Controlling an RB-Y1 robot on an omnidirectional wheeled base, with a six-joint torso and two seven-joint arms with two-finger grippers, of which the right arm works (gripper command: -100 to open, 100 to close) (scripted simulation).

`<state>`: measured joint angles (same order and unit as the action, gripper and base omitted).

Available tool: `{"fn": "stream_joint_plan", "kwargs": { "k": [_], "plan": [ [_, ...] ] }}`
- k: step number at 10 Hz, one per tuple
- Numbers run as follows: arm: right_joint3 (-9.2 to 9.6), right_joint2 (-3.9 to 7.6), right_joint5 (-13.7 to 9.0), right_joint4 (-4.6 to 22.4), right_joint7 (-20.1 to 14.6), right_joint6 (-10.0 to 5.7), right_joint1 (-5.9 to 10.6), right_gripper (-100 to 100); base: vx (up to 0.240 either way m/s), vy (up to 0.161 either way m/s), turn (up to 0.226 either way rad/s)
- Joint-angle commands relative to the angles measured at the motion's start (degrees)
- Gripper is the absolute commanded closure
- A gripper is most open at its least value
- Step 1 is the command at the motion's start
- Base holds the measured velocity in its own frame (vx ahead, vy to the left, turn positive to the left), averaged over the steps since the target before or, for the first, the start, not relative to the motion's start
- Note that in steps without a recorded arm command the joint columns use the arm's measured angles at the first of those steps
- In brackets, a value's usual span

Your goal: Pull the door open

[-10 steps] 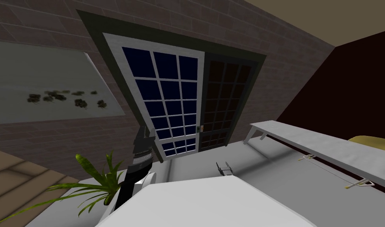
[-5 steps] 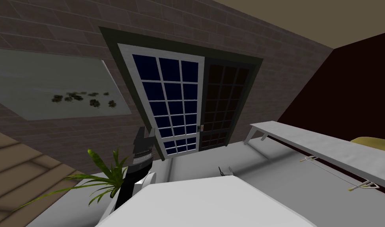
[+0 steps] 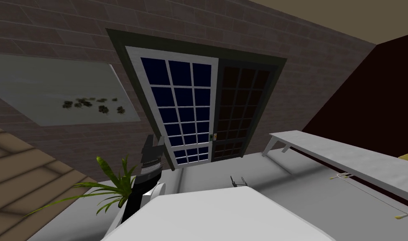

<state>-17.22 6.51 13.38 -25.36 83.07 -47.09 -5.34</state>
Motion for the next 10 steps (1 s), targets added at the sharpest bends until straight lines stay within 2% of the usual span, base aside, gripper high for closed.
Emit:
{"fn": "stream_joint_plan", "kwargs": {
  "k": [1, 3, 4, 7, 9, 10],
  "plan": [
    [0.65, -1.03, -1.46, -0.66, 1.11, 0.32, 1.39, -100, 0.153, -0.068, 0.100],
    [1.23, -2.01, -2.67, -0.70, 1.99, 0.16, 3.64, -100, 0.168, -0.098, 0.083],
    [1.23, -2.01, -2.67, -0.70, 1.99, 0.16, 3.64, -100, 0.131, -0.049, 0.040],
    [1.83, -3.09, -3.48, -1.22, 2.59, -0.08, 6.25, -100, 0.111, -0.033, 0.042],
    [1.83, -3.09, -3.48, -1.22, 2.59, -0.08, 6.25, -100, 0.070, -0.029, 0.020],
    [2.08, -3.55, -3.82, -1.45, 2.84, -0.19, 7.37, -100, 0.054, -0.010, 0.035]
  ]
}}
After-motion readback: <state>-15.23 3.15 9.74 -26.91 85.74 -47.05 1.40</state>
